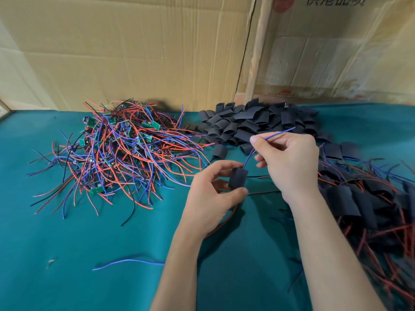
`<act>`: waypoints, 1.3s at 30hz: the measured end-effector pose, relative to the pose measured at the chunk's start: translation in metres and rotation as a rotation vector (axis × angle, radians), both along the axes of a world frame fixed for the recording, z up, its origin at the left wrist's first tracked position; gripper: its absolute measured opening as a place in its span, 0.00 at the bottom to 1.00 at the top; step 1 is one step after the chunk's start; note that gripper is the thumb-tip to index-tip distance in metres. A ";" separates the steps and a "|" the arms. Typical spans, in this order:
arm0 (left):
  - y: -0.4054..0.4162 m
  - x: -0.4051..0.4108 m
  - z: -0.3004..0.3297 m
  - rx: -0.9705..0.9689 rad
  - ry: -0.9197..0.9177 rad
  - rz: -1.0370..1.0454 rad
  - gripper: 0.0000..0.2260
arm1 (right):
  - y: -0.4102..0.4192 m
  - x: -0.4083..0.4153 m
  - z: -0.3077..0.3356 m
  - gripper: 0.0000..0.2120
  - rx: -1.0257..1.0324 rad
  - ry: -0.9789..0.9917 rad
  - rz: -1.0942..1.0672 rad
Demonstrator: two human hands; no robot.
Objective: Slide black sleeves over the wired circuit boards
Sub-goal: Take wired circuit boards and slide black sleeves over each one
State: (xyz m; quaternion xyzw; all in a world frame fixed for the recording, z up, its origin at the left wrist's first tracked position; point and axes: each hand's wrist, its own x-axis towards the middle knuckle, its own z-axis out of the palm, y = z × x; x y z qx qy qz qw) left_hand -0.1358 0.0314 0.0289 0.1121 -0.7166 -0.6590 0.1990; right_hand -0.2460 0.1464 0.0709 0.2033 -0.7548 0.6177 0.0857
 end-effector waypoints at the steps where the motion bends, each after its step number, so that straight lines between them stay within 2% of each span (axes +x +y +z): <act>1: 0.000 0.000 0.000 -0.003 -0.003 0.001 0.19 | -0.001 0.000 0.000 0.10 -0.025 -0.004 -0.038; 5: 0.000 0.000 0.000 0.002 -0.011 -0.036 0.21 | -0.006 0.000 -0.002 0.11 -0.139 -0.013 -0.198; 9: 0.001 0.000 0.000 0.034 -0.011 -0.052 0.21 | -0.006 0.001 -0.004 0.12 -0.258 -0.090 -0.256; 11: 0.002 0.000 0.000 0.036 -0.017 -0.048 0.21 | -0.005 -0.003 -0.002 0.09 -0.294 -0.126 -0.240; 13: 0.002 -0.001 0.000 0.039 -0.013 -0.031 0.21 | -0.007 -0.003 0.001 0.06 -0.332 -0.214 -0.095; 15: 0.002 -0.001 0.001 0.046 0.004 -0.005 0.21 | -0.006 0.000 0.000 0.02 -0.189 -0.315 0.108; 17: 0.002 -0.001 0.002 0.046 0.040 0.017 0.20 | -0.003 0.004 -0.004 0.09 0.134 -0.383 0.312; 18: 0.001 -0.001 0.002 0.047 0.055 0.025 0.20 | -0.002 0.008 -0.005 0.09 0.245 -0.409 0.410; 20: 0.000 0.000 0.001 0.037 0.057 0.047 0.19 | -0.002 0.013 -0.004 0.06 0.291 -0.440 0.510; 22: -0.001 0.000 0.001 -0.014 0.046 0.072 0.19 | -0.001 0.015 0.000 0.03 0.289 -0.433 0.519; 25: -0.003 0.001 0.003 -0.049 0.050 0.078 0.20 | 0.004 0.013 0.010 0.03 0.323 -0.438 0.472; 27: -0.009 0.003 0.002 -0.070 0.058 0.203 0.20 | 0.015 0.008 0.018 0.02 0.343 -0.442 0.385; 30: -0.028 0.012 -0.004 -0.337 -0.037 0.495 0.13 | 0.047 -0.007 0.031 0.02 0.394 -0.397 0.221; 32: -0.034 0.017 -0.008 -0.493 -0.149 0.535 0.11 | 0.071 -0.013 0.038 0.03 0.481 -0.374 0.135; 35: -0.034 0.015 -0.013 -0.618 -0.239 0.512 0.14 | 0.098 -0.014 0.048 0.09 0.605 -0.351 -0.028; 36: -0.033 0.014 -0.014 -0.648 -0.252 0.510 0.14 | 0.107 -0.015 0.049 0.13 0.636 -0.337 -0.092; 37: -0.033 0.013 -0.014 -0.670 -0.255 0.510 0.14 | 0.114 -0.018 0.048 0.19 0.632 -0.329 -0.155; 39: -0.033 0.012 -0.016 -0.703 -0.259 0.507 0.13 | 0.118 -0.023 0.047 0.23 0.548 -0.263 -0.224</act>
